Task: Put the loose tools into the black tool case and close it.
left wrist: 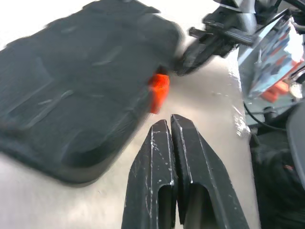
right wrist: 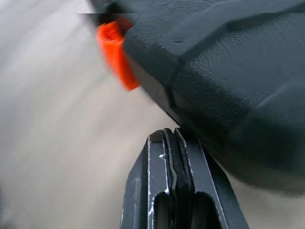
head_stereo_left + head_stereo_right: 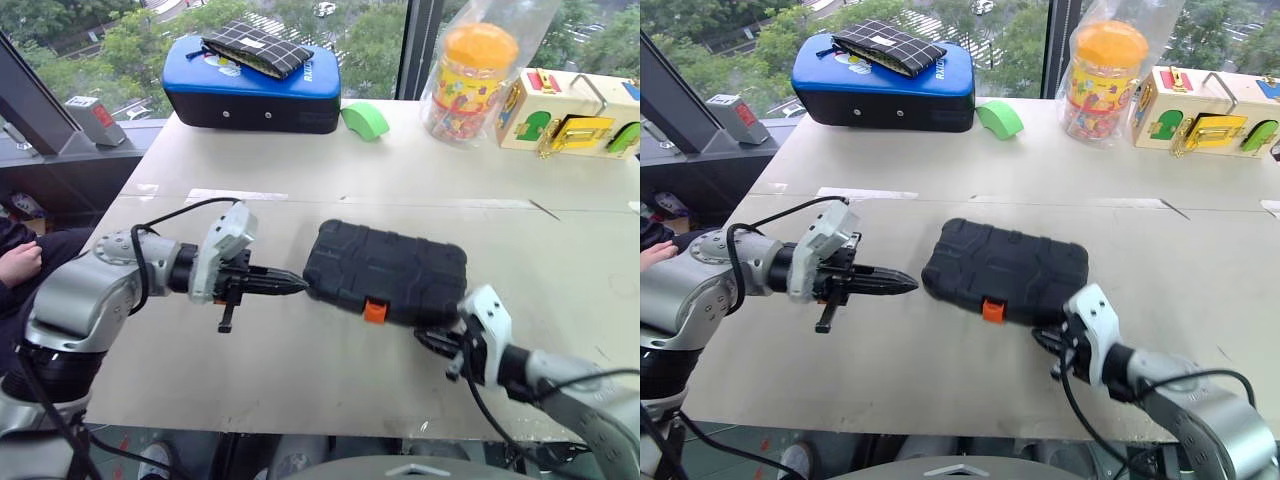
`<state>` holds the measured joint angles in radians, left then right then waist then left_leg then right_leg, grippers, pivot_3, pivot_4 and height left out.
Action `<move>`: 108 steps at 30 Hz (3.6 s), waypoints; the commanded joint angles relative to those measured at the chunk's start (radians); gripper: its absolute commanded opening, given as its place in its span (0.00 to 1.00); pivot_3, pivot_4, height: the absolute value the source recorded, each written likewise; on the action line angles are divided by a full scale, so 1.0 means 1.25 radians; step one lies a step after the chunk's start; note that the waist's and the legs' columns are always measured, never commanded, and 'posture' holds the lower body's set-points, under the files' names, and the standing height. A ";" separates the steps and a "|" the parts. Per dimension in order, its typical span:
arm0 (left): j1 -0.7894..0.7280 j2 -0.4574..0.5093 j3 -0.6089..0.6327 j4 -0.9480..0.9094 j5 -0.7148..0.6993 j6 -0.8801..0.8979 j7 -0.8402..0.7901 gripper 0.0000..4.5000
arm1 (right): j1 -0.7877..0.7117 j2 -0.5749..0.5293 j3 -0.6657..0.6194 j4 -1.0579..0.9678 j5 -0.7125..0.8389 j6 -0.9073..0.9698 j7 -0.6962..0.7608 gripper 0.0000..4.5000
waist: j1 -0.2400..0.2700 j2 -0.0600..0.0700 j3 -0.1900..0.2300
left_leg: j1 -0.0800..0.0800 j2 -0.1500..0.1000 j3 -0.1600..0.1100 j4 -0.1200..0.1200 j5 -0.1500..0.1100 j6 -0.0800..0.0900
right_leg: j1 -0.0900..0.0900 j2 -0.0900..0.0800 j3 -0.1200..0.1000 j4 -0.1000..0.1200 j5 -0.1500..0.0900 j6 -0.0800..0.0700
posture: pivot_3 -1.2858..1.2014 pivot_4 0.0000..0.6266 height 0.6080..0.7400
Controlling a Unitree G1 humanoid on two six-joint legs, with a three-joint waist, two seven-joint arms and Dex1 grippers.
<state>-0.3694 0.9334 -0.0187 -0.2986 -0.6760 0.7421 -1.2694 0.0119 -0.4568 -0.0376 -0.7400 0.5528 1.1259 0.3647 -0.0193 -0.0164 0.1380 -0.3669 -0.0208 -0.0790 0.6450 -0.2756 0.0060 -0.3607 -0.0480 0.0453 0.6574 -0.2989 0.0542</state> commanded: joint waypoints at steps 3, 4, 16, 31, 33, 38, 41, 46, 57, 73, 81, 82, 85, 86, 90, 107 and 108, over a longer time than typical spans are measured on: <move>-0.060 -0.060 -0.044 0.014 0.074 -0.044 0.070 0.01 | -0.118 0.023 -0.020 0.104 -0.116 0.018 -0.150 0.00 | 0.007 0.000 0.000 | 0.000 -0.001 -0.001 0.002 0.000 0.000 | 0.000 0.002 -0.001 0.000 0.000 0.001 | 0.52 0.24 1.00; -0.085 -0.081 -0.061 0.038 0.101 -0.056 0.090 0.01 | -0.099 0.032 -0.016 0.078 -0.105 0.032 -0.150 0.00 | 0.010 -0.001 0.000 | 0.000 -0.001 -0.002 0.002 0.000 0.000 | 0.000 0.002 -0.001 0.000 0.000 0.001 | 0.52 0.24 1.00; -0.297 -0.251 -0.267 0.373 0.361 -0.246 0.089 0.01 | -0.084 0.020 0.032 -0.048 0.004 0.084 -0.064 0.00 | -0.009 -0.001 -0.003 | -0.010 -0.002 -0.006 0.001 0.000 0.000 | -0.009 0.004 -0.004 0.002 0.000 0.002 | 0.52 0.24 1.00; -0.307 -0.310 -0.284 0.475 0.448 -0.332 0.060 0.01 | -0.172 0.066 0.136 0.075 -0.058 0.026 -0.082 0.00 | 0.009 0.001 -0.006 | -0.008 -0.004 -0.011 0.006 0.000 0.000 | -0.003 0.002 -0.009 0.003 0.000 0.002 | 0.52 0.24 1.00; -0.304 -0.311 -0.283 0.474 0.453 -0.334 0.060 0.01 | -0.181 0.067 0.132 0.078 -0.058 0.026 -0.080 0.00 | 0.009 0.001 -0.006 | -0.008 -0.004 -0.012 0.006 0.000 0.000 | -0.002 0.002 -0.010 0.003 0.000 0.002 | 0.52 0.24 1.00; -0.295 -0.308 -0.278 0.466 0.457 -0.333 0.061 0.01 | -0.189 0.067 0.103 0.044 -0.031 0.056 -0.075 0.00 | 0.007 0.002 -0.007 | -0.008 -0.004 -0.013 0.006 0.000 0.000 | -0.002 0.002 -0.011 0.003 0.000 0.002 | 0.52 0.24 1.00; -0.290 -0.309 -0.277 0.463 0.459 -0.333 0.062 0.01 | -0.191 0.070 0.090 0.032 -0.023 0.070 -0.080 0.00 | 0.007 0.002 -0.007 | -0.008 -0.004 -0.013 0.006 0.000 0.000 | -0.002 0.002 -0.012 0.003 0.000 0.002 | 0.52 0.24 1.00; -0.281 -0.316 -0.276 0.451 0.464 -0.330 0.066 0.01 | -0.200 0.074 0.098 0.084 -0.052 0.052 -0.099 0.00 | 0.006 0.002 -0.007 | -0.008 -0.004 -0.014 0.006 0.000 0.000 | -0.002 0.002 -0.012 0.003 0.000 0.002 | 0.52 0.24 1.00; -0.278 -0.323 -0.278 0.449 0.477 -0.328 0.065 0.01 | -0.212 0.096 0.112 0.148 -0.089 0.009 -0.107 0.00 | 0.006 0.002 -0.007 | -0.006 -0.005 -0.015 0.006 0.000 0.000 | -0.001 0.002 -0.013 0.003 0.000 0.002 | 0.52 0.24 1.00; -0.259 -0.334 -0.279 0.424 0.480 -0.308 0.076 0.01 | -0.122 0.111 0.035 -0.001 -0.031 -0.067 -0.084 0.00 | 0.011 0.003 -0.008 | -0.007 -0.007 -0.018 0.006 0.000 0.000 | 0.000 0.000 -0.015 0.002 0.000 0.003 | 0.52 0.24 1.00; -0.254 -0.333 -0.278 0.406 0.480 -0.291 0.078 0.01 | -0.101 0.101 0.056 0.013 -0.071 -0.109 -0.100 0.00 | 0.011 0.003 -0.008 | -0.007 -0.007 -0.019 0.005 0.000 0.000 | 0.000 0.000 -0.015 0.002 -0.001 0.003 | 0.52 0.24 1.00; -0.254 -0.333 -0.277 0.406 0.480 -0.290 0.078 0.01 | -0.102 0.102 0.056 0.012 -0.071 -0.109 -0.100 0.00 | 0.011 0.003 -0.008 | -0.007 -0.007 -0.019 0.005 0.000 0.000 | 0.000 0.000 -0.015 0.002 -0.001 0.003 | 0.52 0.24 1.00; -0.253 -0.332 -0.277 0.402 0.480 -0.285 0.079 0.01 | -0.119 0.111 0.052 0.009 -0.064 -0.104 -0.105 0.00 | 0.011 0.004 -0.008 | -0.007 -0.007 -0.019 0.005 0.000 0.000 | 0.000 0.000 -0.015 0.002 -0.001 0.003 | 0.52 0.24 1.00; -0.253 -0.332 -0.277 0.400 0.480 -0.284 0.079 0.01 | -0.124 0.112 0.053 0.010 -0.063 -0.102 -0.106 0.00 | 0.011 0.003 -0.008 | -0.007 -0.007 -0.019 0.005 0.000 0.000 | 0.000 0.000 -0.015 0.002 -0.001 0.003 | 0.52 0.24 1.00; -0.251 -0.334 -0.277 0.393 0.479 -0.277 0.083 0.01 | -0.114 0.105 0.064 0.006 -0.057 -0.103 -0.094 0.00 | 0.012 0.004 -0.008 | -0.007 -0.007 -0.019 0.005 0.000 0.000 | 0.000 0.000 -0.015 0.002 -0.001 0.003 | 0.52 0.24 1.00; -0.237 -0.338 -0.308 0.399 0.513 -0.282 0.092 0.01 | -0.052 0.061 0.090 0.046 -0.064 -0.118 -0.065 0.00 | 0.014 0.003 -0.010 | -0.007 -0.007 -0.019 0.005 0.000 0.000 | 0.001 0.000 -0.016 0.001 -0.001 0.003 | 0.52 0.24 1.00; -0.236 -0.338 -0.308 0.399 0.515 -0.282 0.092 0.01 | -0.057 0.064 0.092 0.054 -0.070 -0.120 -0.069 0.00 | 0.014 0.004 -0.010 | -0.007 -0.007 -0.019 0.005 0.000 0.000 | 0.001 0.000 -0.016 0.001 -0.001 0.003 | 0.52 0.24 1.00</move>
<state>-0.7061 0.5165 -0.3204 0.1646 -0.0855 0.3629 -1.1458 -0.0401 -0.3814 0.0919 -0.6632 0.4743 0.9994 0.2910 -0.0022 -0.0119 0.1252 -0.3761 -0.0302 -0.1028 0.6512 -0.2753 0.0063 -0.3601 -0.0483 0.0258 0.6581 -0.3001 0.0585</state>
